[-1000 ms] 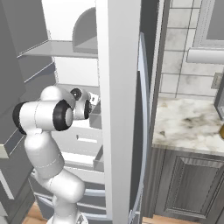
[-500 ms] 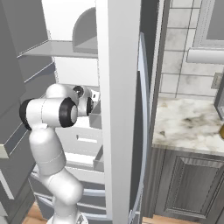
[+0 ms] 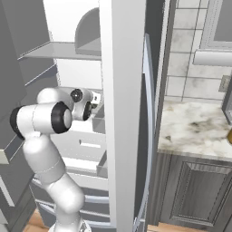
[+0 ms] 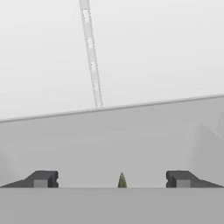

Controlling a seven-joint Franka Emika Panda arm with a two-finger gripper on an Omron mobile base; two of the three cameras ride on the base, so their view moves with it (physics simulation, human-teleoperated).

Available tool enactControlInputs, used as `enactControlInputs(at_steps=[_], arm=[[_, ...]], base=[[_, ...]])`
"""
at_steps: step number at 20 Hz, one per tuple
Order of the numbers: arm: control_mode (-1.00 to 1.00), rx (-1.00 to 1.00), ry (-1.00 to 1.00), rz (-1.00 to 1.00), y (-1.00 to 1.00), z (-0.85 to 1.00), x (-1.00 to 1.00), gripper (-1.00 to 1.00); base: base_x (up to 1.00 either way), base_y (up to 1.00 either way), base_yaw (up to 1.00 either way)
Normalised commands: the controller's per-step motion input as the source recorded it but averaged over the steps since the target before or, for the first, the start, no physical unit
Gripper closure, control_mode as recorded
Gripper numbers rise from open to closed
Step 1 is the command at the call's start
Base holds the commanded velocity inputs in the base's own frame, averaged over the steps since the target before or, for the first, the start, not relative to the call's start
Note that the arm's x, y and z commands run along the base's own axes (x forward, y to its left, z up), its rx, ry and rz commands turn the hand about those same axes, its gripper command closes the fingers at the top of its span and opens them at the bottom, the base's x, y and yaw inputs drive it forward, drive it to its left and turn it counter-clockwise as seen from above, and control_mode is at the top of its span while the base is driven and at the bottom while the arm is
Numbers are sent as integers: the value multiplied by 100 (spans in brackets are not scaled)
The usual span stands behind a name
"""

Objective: Move the lemon wedge and mustard from the top shelf to the second highest shelf to make space. Then, place the pitcher from the counter on the cleared top shelf.

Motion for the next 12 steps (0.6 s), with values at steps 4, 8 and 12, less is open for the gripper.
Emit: enactControlInputs(at_steps=[4, 8, 12], arm=[[-100, -3, 0, -9, 0, 58, -47, -100], [-100, -1, 0, -6, 0, 64, -76, -100], [-100, 0, 0, 0, 0, 78, -74, -100]], base=[[0, 0, 0], [0, 0, 0], [0, 0, 0]])
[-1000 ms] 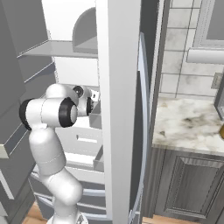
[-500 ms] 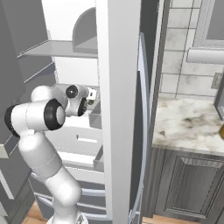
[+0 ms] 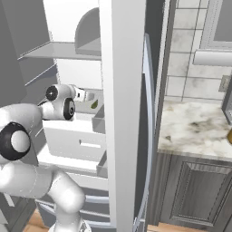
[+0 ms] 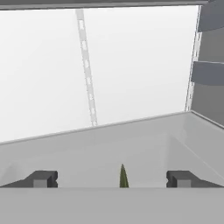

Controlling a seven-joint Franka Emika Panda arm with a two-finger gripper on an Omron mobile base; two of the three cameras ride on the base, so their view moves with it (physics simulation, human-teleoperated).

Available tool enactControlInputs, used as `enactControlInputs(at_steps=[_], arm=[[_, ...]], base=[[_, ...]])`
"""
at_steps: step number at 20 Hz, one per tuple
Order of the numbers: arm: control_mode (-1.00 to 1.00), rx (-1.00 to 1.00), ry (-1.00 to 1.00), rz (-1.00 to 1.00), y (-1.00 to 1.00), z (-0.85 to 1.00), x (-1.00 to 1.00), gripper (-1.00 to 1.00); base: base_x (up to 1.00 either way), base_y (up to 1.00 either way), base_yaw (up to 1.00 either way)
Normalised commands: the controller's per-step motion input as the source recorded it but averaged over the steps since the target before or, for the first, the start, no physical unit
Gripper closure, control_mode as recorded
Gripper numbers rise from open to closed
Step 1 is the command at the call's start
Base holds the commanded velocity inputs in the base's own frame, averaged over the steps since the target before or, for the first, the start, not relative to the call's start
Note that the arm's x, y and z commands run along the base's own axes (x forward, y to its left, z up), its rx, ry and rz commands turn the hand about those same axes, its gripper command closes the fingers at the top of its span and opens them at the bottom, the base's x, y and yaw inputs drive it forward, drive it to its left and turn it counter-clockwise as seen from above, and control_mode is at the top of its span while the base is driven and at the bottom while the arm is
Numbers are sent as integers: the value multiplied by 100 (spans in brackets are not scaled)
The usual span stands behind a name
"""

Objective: Move the lemon wedge and mustard from the top shelf to the second highest shelf to make space. Then, place the pitcher from the counter on the cleared top shelf.

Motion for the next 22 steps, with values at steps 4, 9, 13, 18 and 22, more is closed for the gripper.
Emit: enactControlInputs(at_steps=[4, 9, 13, 18, 22], arm=[[-100, 0, 0, 0, -8, 73, -70, -100], [-100, 0, 0, 0, -42, 38, -62, -100], [-100, 0, -3, 2, -42, 22, -64, -100], [-100, 0, -1, 1, -6, 40, -59, -100], [-100, 0, 0, 0, 0, 50, -57, -100]], base=[[0, 0, 0], [0, 0, 0], [0, 0, 0], [0, 0, 0], [0, 0, 0]])
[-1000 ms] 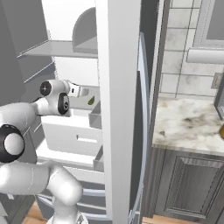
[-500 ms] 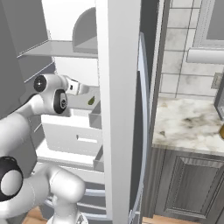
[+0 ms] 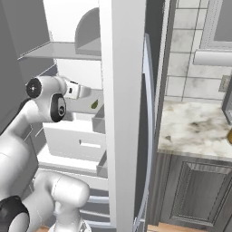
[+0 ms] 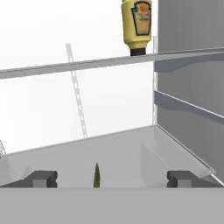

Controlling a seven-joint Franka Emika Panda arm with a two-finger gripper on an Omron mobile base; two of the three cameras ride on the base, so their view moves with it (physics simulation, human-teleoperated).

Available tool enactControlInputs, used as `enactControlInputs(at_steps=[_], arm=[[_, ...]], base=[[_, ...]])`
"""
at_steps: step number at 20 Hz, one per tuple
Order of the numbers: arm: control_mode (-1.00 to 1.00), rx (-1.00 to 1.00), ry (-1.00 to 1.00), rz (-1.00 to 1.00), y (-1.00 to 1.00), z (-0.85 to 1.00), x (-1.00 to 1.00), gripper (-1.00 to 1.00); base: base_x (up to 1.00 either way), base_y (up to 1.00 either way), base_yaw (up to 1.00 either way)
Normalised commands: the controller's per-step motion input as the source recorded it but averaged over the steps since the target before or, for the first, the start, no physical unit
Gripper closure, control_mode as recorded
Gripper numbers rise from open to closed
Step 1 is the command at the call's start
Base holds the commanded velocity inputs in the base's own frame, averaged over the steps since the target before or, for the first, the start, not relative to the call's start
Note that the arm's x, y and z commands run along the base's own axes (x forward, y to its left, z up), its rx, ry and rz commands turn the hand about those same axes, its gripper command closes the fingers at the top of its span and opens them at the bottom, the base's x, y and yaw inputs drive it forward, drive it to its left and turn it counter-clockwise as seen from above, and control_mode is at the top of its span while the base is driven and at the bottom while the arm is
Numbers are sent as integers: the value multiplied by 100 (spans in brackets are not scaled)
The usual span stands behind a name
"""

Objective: Move the lemon wedge and mustard from the top shelf to the second highest shelf to make space. Then, place the pitcher from the counter on the cleared top shelf.

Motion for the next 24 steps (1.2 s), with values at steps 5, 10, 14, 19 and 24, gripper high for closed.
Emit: enactControlInputs(at_steps=[5, 10, 14, 19, 24], arm=[[-100, 0, 0, 0, 0, 65, -43, -100], [-100, 0, 0, 0, -1, 62, -19, -100], [-100, 0, 0, -1, 0, 41, 0, -100], [-100, 0, 0, -1, 0, 24, 0, -100], [-100, 0, 0, 0, 0, 26, 4, -100]], base=[[0, 0, 0], [0, 0, 0], [0, 0, 0], [0, 0, 0], [0, 0, 0]])
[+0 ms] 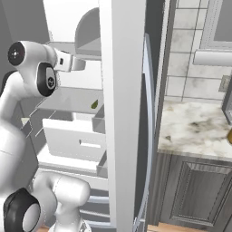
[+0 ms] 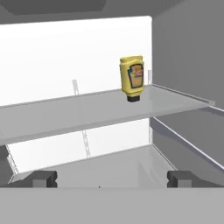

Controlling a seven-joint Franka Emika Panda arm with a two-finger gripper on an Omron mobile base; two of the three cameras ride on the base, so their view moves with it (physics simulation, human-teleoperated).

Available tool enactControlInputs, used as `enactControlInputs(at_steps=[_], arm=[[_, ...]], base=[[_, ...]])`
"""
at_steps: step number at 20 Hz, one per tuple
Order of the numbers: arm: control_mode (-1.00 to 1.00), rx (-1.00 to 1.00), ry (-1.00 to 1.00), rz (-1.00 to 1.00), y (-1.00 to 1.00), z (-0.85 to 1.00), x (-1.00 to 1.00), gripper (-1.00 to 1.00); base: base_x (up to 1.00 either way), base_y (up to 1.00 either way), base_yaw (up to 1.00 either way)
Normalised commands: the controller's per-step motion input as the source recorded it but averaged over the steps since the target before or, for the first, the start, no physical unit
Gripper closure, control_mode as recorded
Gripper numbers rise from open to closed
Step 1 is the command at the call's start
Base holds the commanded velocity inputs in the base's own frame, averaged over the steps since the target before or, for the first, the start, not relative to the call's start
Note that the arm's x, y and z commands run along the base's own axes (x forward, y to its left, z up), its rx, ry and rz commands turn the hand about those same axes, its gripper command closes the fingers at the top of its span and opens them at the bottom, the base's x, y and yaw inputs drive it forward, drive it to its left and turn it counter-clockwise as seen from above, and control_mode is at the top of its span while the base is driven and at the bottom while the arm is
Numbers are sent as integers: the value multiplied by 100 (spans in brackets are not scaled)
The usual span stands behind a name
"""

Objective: Move the lemon wedge and mustard from the top shelf to the second highest shelf to make space. Then, place the pitcher from the counter on the cleared top shelf.

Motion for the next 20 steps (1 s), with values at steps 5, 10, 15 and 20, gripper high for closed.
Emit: enactControlInputs(at_steps=[5, 10, 15, 20], arm=[[-100, 0, 0, 0, 0, 26, 14, -100], [-100, 0, 3, -4, -5, 20, 18, -100], [-100, -1, 7, -10, -1, 19, 18, -100], [-100, 0, 8, -11, -12, 3, 16, -100]], base=[[0, 0, 0], [0, 0, 0], [0, 0, 0], [0, 0, 0]])
